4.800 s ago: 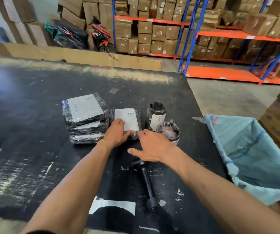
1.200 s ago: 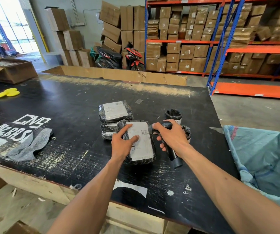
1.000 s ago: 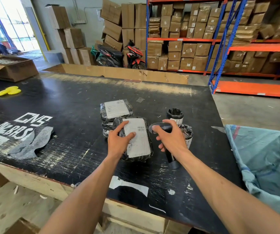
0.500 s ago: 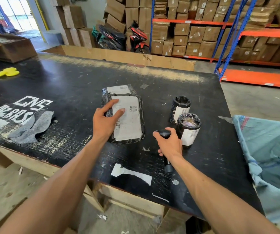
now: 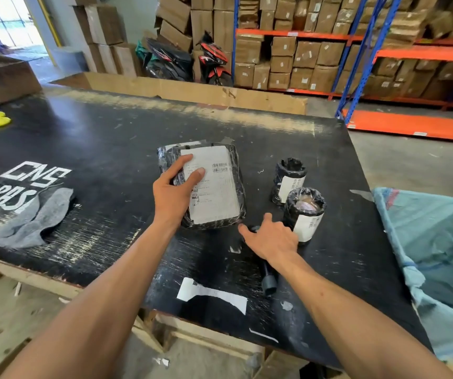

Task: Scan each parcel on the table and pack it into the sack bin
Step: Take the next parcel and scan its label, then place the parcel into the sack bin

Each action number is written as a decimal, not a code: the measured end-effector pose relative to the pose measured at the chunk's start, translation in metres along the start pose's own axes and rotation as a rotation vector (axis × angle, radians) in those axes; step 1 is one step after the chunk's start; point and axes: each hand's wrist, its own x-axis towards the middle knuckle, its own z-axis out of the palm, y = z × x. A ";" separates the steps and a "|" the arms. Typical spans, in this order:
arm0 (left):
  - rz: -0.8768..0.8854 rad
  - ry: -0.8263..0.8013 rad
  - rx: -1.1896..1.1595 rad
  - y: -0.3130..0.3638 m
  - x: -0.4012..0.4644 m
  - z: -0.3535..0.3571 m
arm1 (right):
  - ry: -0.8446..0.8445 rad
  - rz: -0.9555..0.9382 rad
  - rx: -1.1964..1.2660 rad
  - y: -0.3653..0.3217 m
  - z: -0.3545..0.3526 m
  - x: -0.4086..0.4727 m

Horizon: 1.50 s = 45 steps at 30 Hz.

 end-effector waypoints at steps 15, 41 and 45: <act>-0.059 -0.228 -0.161 0.024 0.026 0.119 | 0.146 -0.355 0.866 0.038 -0.117 0.030; -0.001 -0.849 0.594 -0.107 -0.090 0.484 | 0.341 0.063 1.035 0.458 -0.135 0.099; 0.106 -0.906 0.856 -0.153 -0.096 0.498 | 0.215 0.163 0.970 0.498 -0.095 0.121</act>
